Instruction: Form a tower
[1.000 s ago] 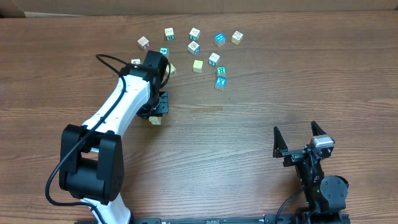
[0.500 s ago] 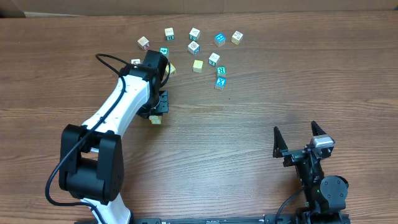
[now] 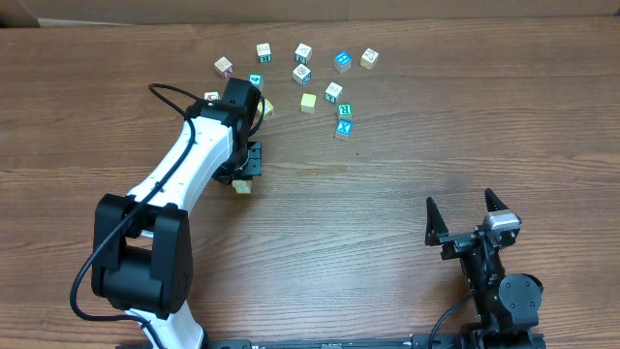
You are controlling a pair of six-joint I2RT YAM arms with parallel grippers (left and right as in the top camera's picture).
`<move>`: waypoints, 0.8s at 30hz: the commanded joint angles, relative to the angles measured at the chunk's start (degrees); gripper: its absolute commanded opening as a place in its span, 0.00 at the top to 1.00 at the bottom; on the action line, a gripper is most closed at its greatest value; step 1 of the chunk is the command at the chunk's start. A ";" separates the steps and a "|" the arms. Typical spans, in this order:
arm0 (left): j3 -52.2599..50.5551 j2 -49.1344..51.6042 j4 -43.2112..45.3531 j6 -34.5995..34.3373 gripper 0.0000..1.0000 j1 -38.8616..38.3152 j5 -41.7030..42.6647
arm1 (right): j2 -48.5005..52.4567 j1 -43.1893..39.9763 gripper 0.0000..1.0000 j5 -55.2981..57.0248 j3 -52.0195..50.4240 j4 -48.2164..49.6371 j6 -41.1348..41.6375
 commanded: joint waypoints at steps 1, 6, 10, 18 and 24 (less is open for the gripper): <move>-1.09 0.15 -0.42 1.86 0.83 -0.37 1.77 | -0.37 0.37 0.00 0.57 -0.61 0.17 -0.09; -1.09 -1.31 -0.63 1.88 0.83 -0.37 1.77 | -0.37 0.37 0.00 0.57 -0.61 0.17 -0.09; -1.09 -2.91 -0.57 1.86 0.83 -0.37 1.77 | -0.37 0.37 0.00 0.57 -0.61 0.17 -0.09; -1.22 -3.37 -0.55 2.01 0.82 -0.37 1.75 | -0.37 0.37 0.00 0.57 -0.61 0.17 -0.09; -1.22 -3.37 0.31 2.03 0.82 -0.44 1.77 | -0.37 0.37 0.00 0.57 -0.61 0.17 -0.09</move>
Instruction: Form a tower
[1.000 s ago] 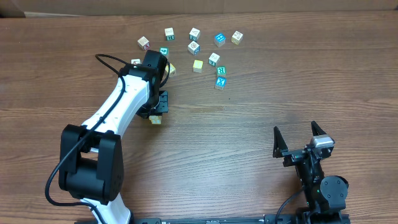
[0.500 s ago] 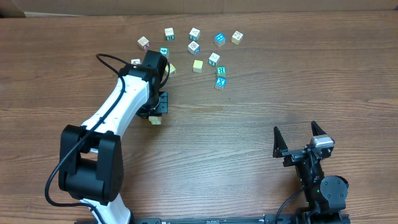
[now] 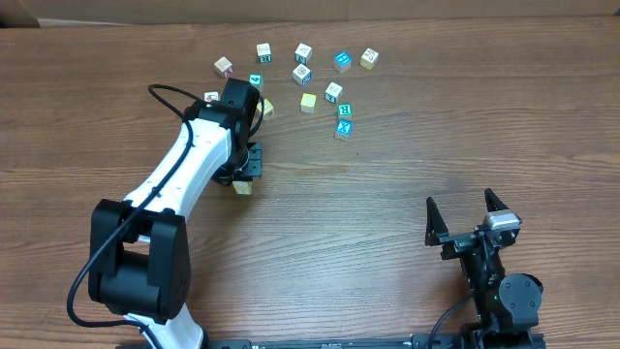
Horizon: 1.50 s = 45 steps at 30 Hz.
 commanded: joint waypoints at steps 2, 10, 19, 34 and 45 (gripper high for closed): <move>-0.68 -1.84 0.26 1.09 0.82 -0.44 0.66 | -0.37 0.37 0.00 0.55 -0.61 0.15 -0.11; -1.77 -1.81 0.52 1.07 0.81 -0.44 0.57 | -0.37 0.37 0.00 0.55 -0.61 0.15 -0.11; -2.12 -1.81 0.72 1.07 0.73 -0.44 0.20 | -0.37 0.37 0.00 0.55 -0.59 0.15 -0.11; -3.45 -1.81 0.81 1.03 0.50 -0.44 0.26 | -0.37 0.37 0.00 0.55 -0.61 0.15 -0.11; -5.16 -1.81 3.10 1.09 0.65 -0.44 0.24 | -0.37 0.37 0.00 0.55 -0.61 0.15 -0.11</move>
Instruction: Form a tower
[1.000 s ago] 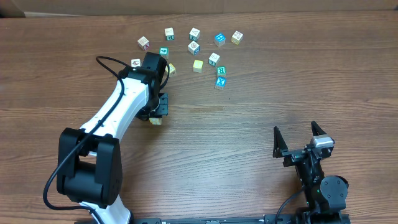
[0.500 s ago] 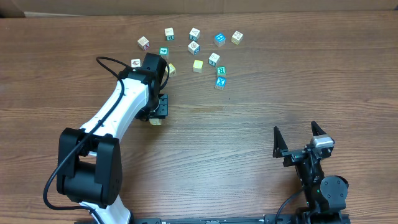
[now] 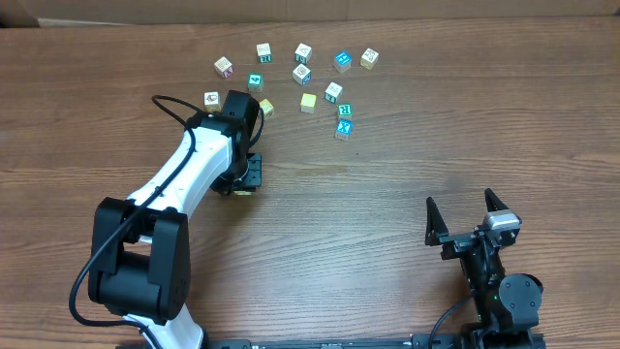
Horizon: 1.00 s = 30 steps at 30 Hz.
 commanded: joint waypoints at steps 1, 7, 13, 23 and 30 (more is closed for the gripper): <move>-0.35 -1.62 0.59 0.70 0.67 -0.44 0.24 | -0.37 0.35 0.00 0.57 -0.61 0.15 -0.09; -0.35 -1.62 0.85 0.72 0.72 -0.44 0.24 | -0.37 0.35 0.00 0.57 -0.61 0.15 -0.09; -0.35 -1.62 1.68 1.64 0.77 -0.44 0.24 | -0.37 0.35 0.00 0.57 -0.61 0.15 -0.09; -0.04 -1.68 2.03 3.65 0.80 -0.44 0.24 | -0.37 0.35 0.00 0.57 -0.61 0.15 -0.09; 1.77 -1.75 1.53 4.15 0.79 -0.44 0.26 | -0.37 0.35 0.00 0.57 -0.61 0.15 -0.09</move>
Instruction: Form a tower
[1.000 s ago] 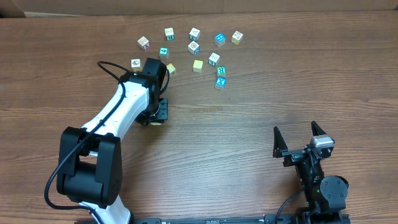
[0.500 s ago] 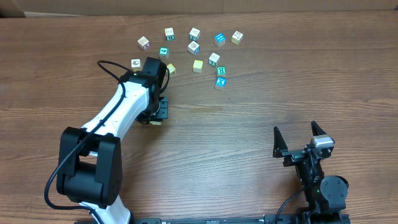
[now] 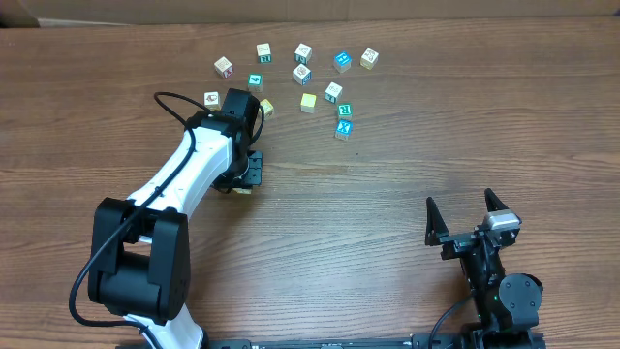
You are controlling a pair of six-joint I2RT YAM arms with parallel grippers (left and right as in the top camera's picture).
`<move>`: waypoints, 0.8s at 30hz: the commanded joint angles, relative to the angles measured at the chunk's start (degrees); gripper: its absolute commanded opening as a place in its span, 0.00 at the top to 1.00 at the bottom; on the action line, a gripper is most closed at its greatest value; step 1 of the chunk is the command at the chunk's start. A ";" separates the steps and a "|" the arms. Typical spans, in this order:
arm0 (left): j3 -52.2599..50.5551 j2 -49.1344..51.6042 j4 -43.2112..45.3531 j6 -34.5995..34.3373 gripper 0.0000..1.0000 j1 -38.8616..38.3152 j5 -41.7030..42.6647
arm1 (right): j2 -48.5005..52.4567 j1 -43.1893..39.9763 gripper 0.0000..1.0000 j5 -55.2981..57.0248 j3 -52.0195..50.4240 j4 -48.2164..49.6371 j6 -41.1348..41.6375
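Several small lettered cubes lie scattered at the far middle of the table, among them a teal cube (image 3: 343, 127), a pale yellow cube (image 3: 308, 101) and a white cube (image 3: 211, 99). One pale yellow cube (image 3: 243, 188) sits apart, nearer the front, half hidden under my left gripper (image 3: 250, 174). The wrist covers the left fingers, so their state does not show. My right gripper (image 3: 466, 215) is open and holds nothing, far off at the front right.
The white left arm (image 3: 184, 179) slants from its base at the front left up to the cubes. A cardboard wall (image 3: 310, 8) runs along the far edge of the wooden table (image 3: 436, 145).
At first the left wrist stood further back, partly covering the white and teal cubes behind it, with the pale cube showing just in front. By 1.0 s ago it had come nearer, over that cube, uncovering the two behind. The right arm never moved.
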 commanded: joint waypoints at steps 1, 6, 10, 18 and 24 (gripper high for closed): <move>1.66 -1.73 -0.02 1.33 0.79 -0.44 0.31 | -0.37 0.35 0.00 0.55 -0.61 0.20 -0.09; 1.68 -1.73 -0.04 3.30 0.78 -0.44 0.55 | -0.37 0.35 0.00 0.55 -0.59 0.20 -0.09; 1.84 -1.73 -0.28 3.74 0.77 -0.44 0.74 | -0.37 0.35 0.00 0.55 -0.59 0.20 -0.09; 1.84 -1.73 -0.13 4.35 0.76 -0.48 0.98 | -0.37 0.35 0.00 0.55 -0.61 0.20 -0.09; 1.84 -1.70 0.31 6.82 0.74 -0.50 1.97 | -0.37 0.35 0.00 0.55 -0.61 0.20 -0.09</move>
